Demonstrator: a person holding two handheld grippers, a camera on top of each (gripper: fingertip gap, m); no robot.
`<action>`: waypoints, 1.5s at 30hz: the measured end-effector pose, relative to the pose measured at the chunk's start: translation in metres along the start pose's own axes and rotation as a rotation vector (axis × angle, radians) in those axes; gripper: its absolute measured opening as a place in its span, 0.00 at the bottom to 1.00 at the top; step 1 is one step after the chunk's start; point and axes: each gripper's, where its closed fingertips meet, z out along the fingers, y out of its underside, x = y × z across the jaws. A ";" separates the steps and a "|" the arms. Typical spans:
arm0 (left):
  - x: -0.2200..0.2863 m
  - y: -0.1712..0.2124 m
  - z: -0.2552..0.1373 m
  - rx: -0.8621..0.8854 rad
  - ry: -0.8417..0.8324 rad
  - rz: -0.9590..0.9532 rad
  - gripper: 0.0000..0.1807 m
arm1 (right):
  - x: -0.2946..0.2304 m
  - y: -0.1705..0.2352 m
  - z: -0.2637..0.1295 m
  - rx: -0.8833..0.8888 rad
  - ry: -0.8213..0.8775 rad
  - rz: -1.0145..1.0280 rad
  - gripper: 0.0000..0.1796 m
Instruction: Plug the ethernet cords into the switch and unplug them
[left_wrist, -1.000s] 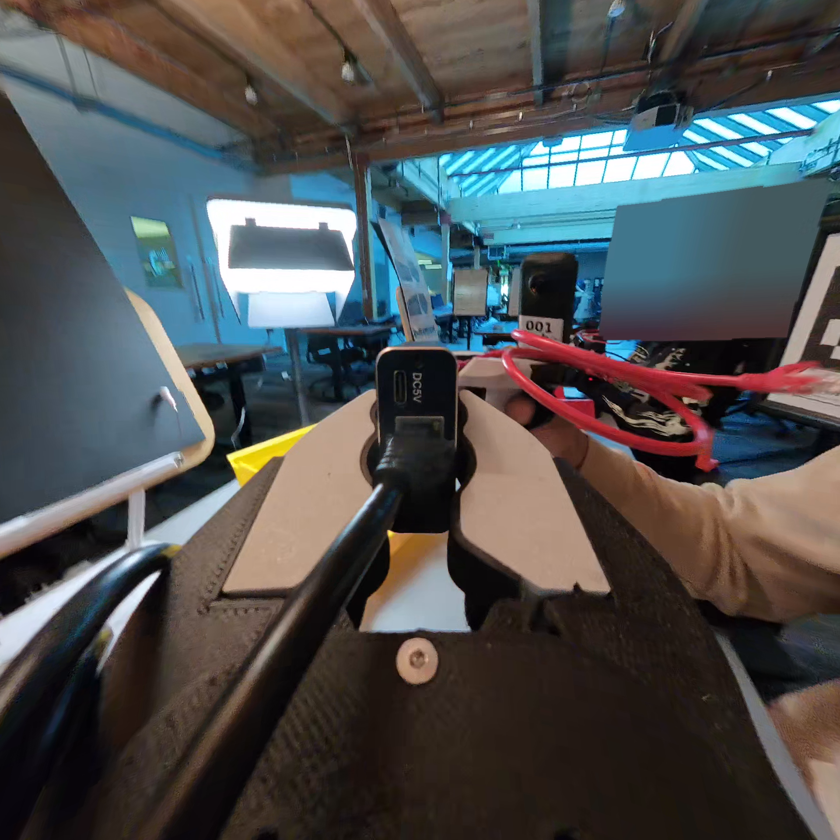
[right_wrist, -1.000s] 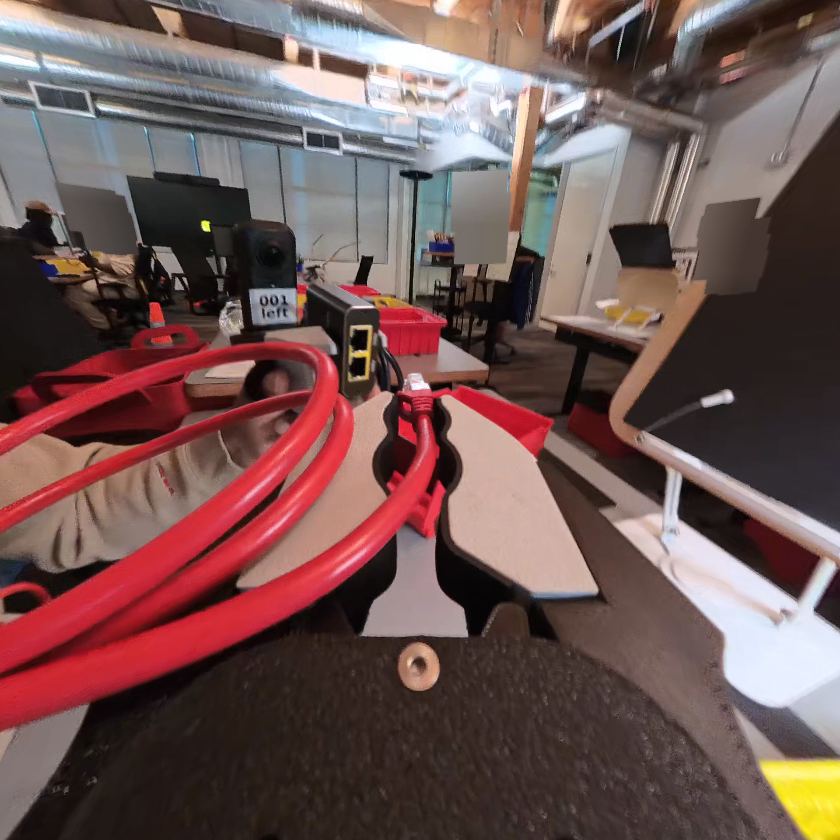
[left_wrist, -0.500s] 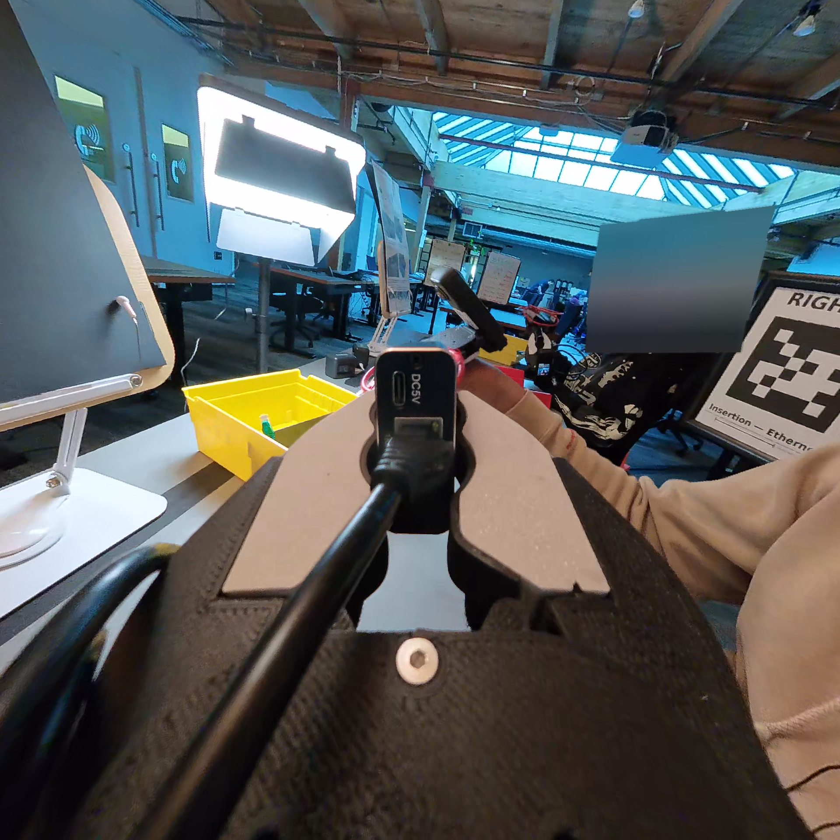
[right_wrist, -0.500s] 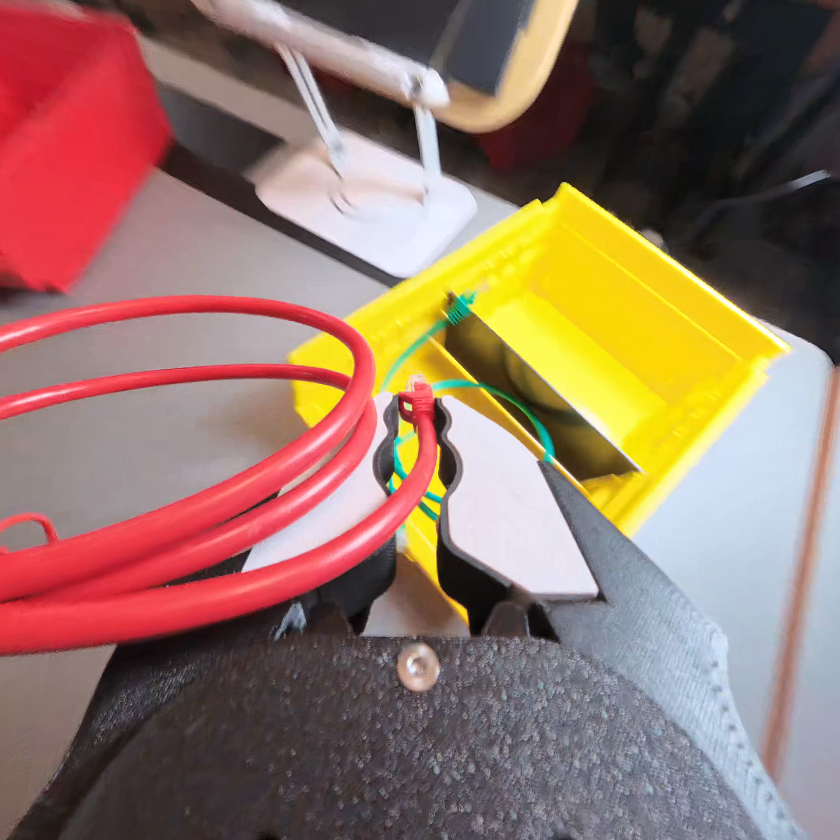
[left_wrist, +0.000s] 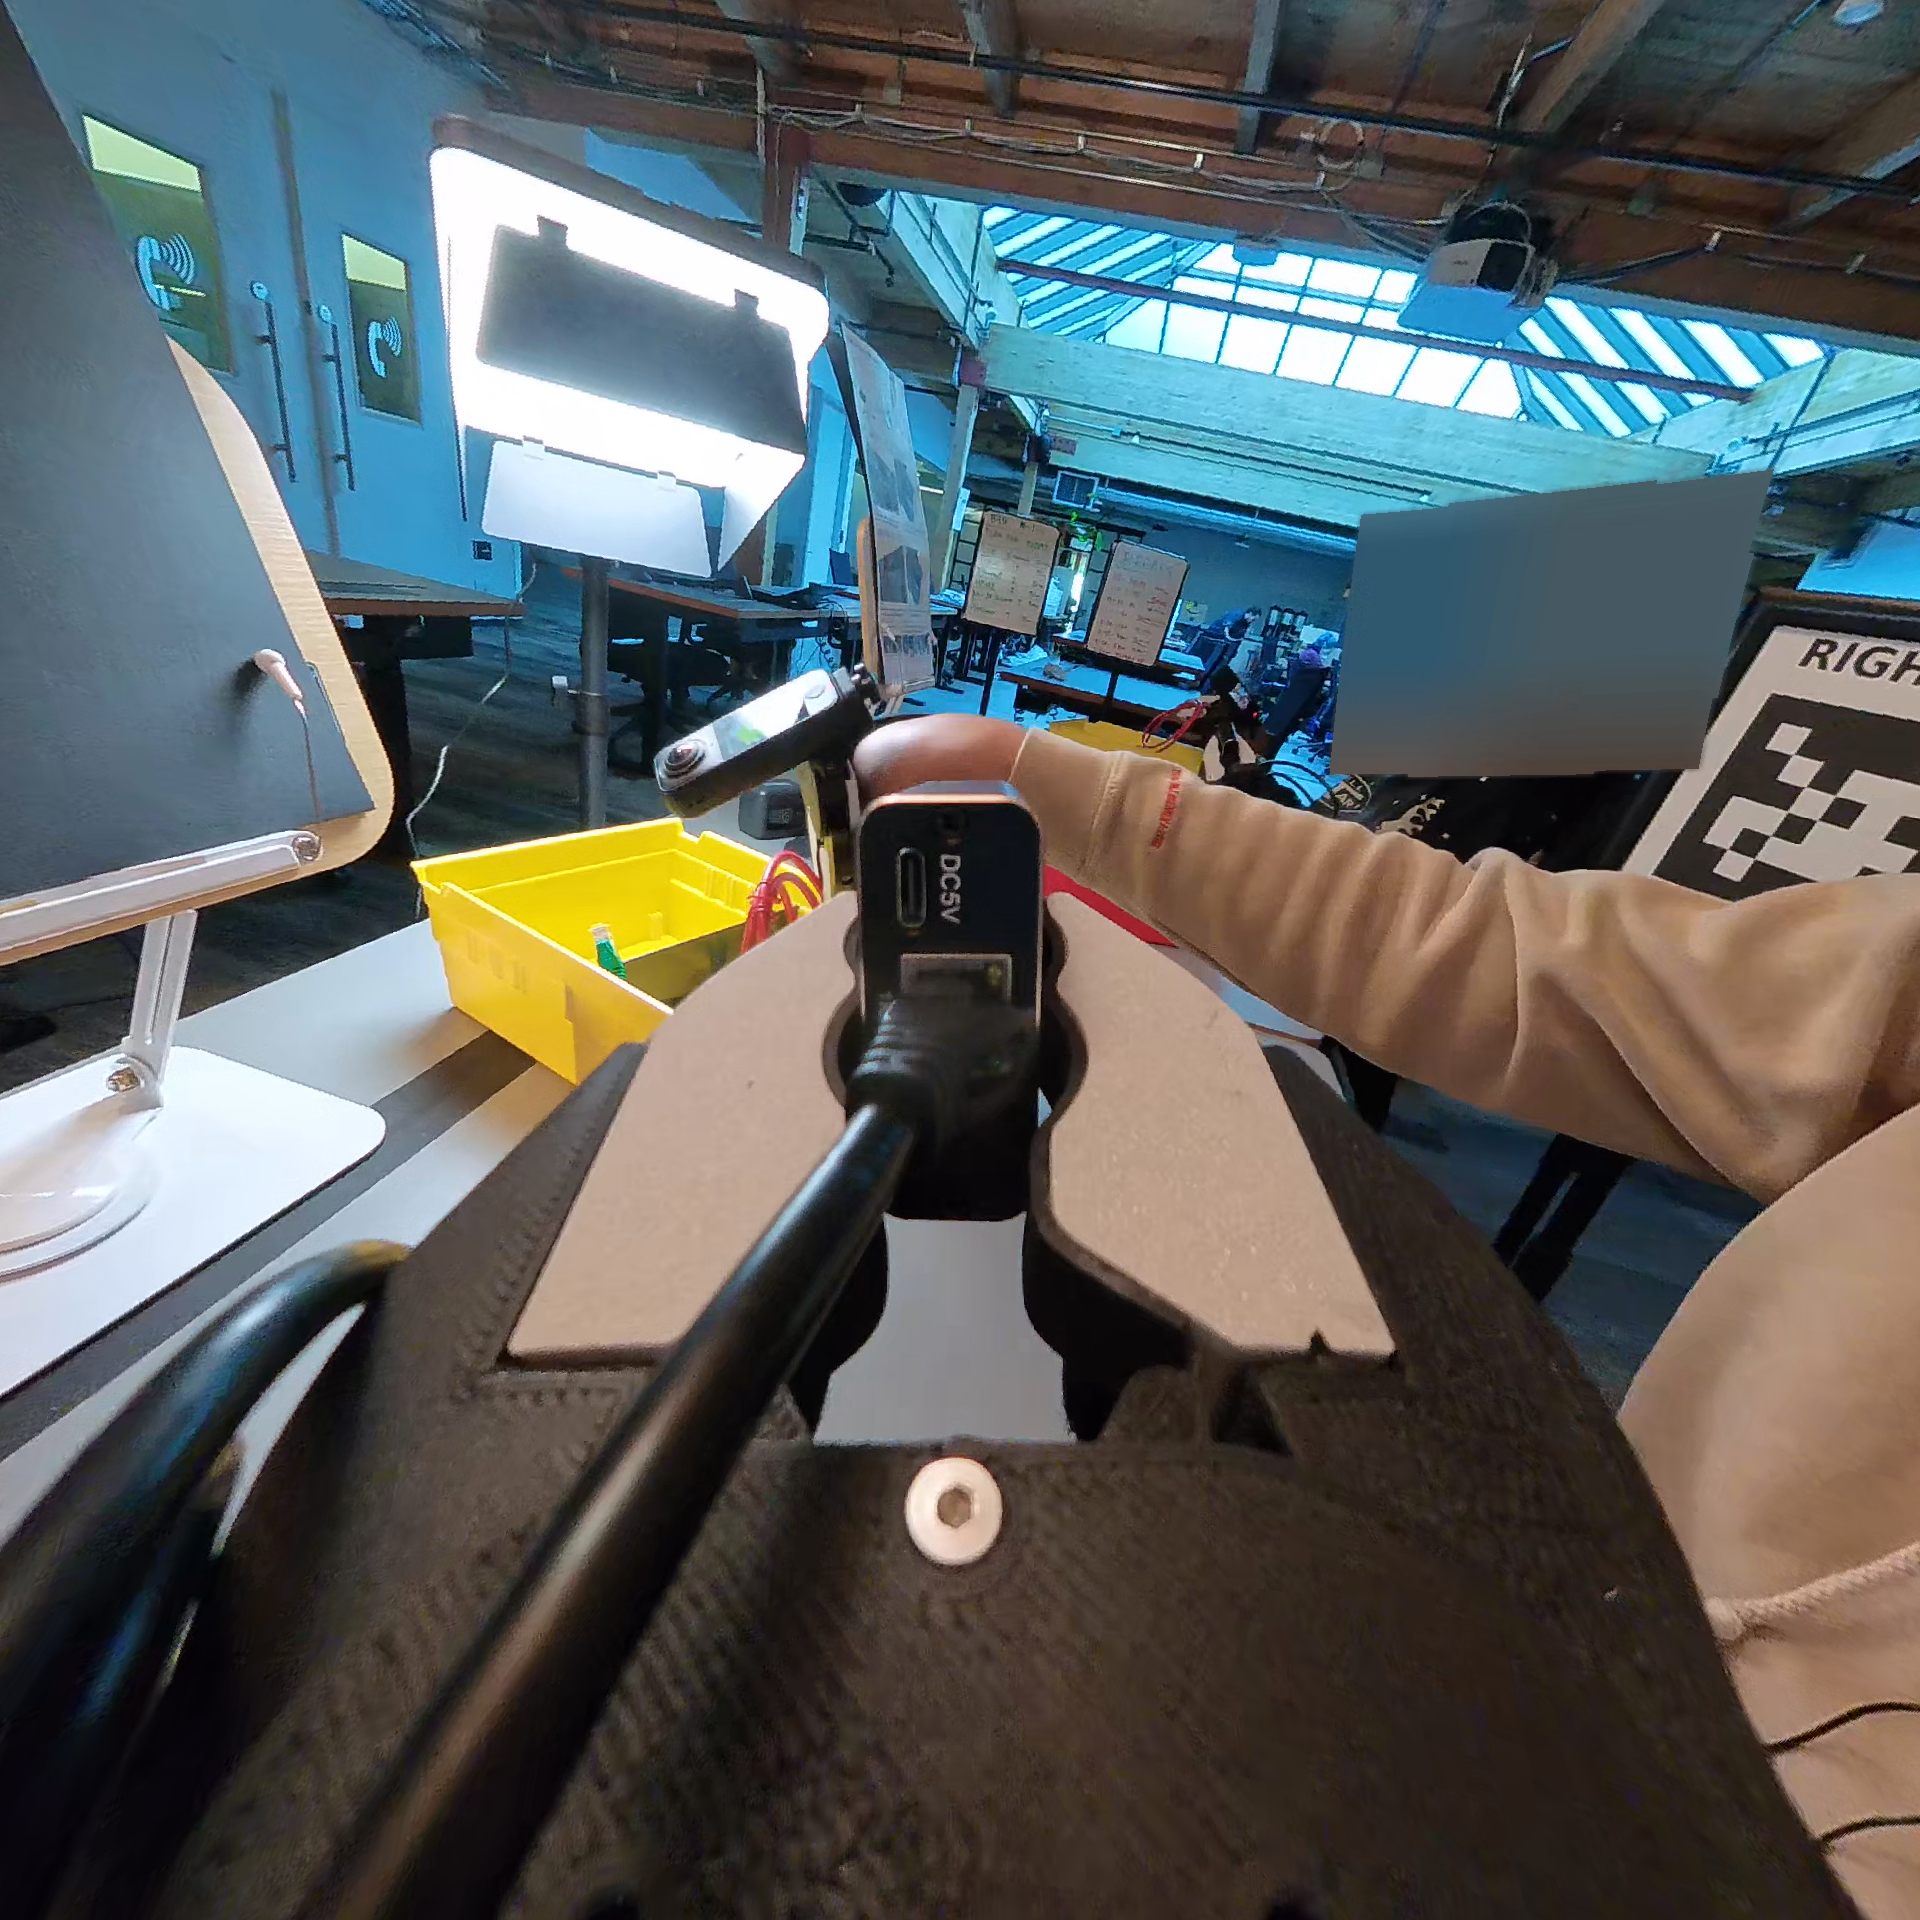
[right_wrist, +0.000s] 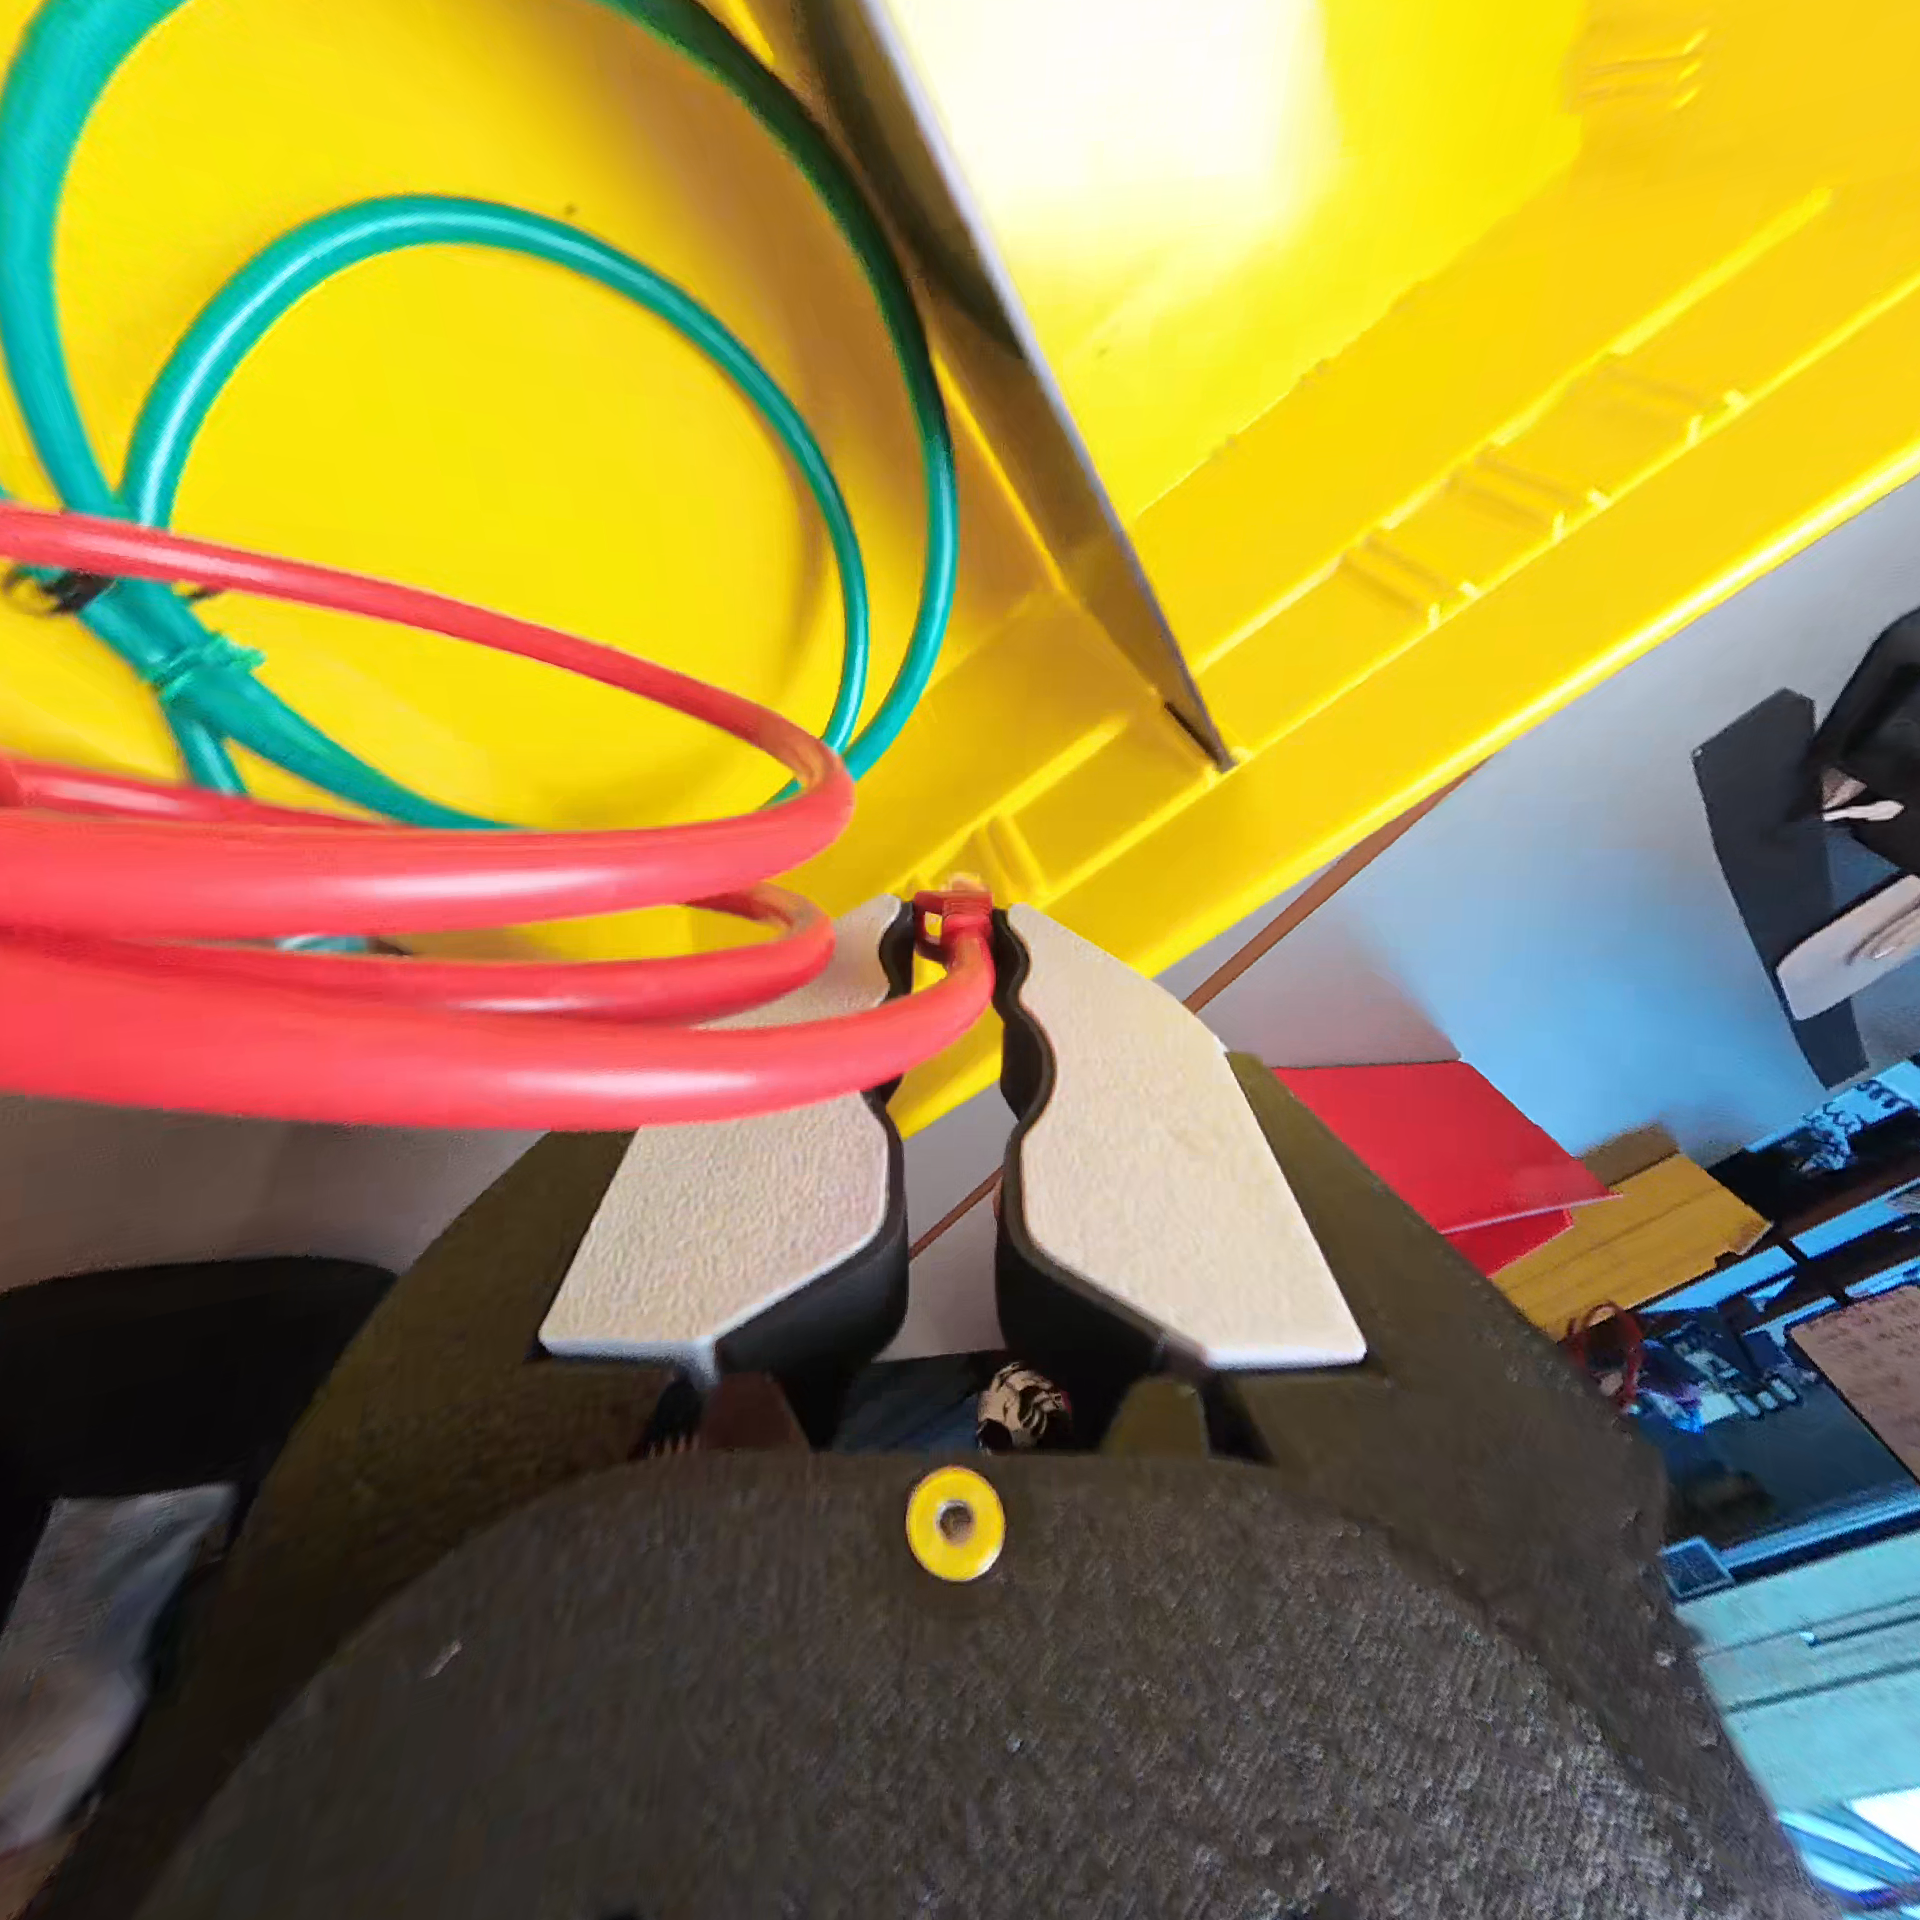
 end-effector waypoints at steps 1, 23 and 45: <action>-0.001 0.000 -0.001 -0.001 -0.002 0.000 0.15 | 0.004 -0.003 0.004 0.009 0.003 0.010 0.08; -0.009 0.017 0.008 -0.048 0.002 -0.024 0.15 | -0.124 -0.040 -0.207 1.487 -0.324 -0.122 0.21; 0.011 0.187 0.019 -0.946 0.072 0.117 0.14 | -0.343 -0.053 -0.237 1.440 -0.596 -0.715 0.04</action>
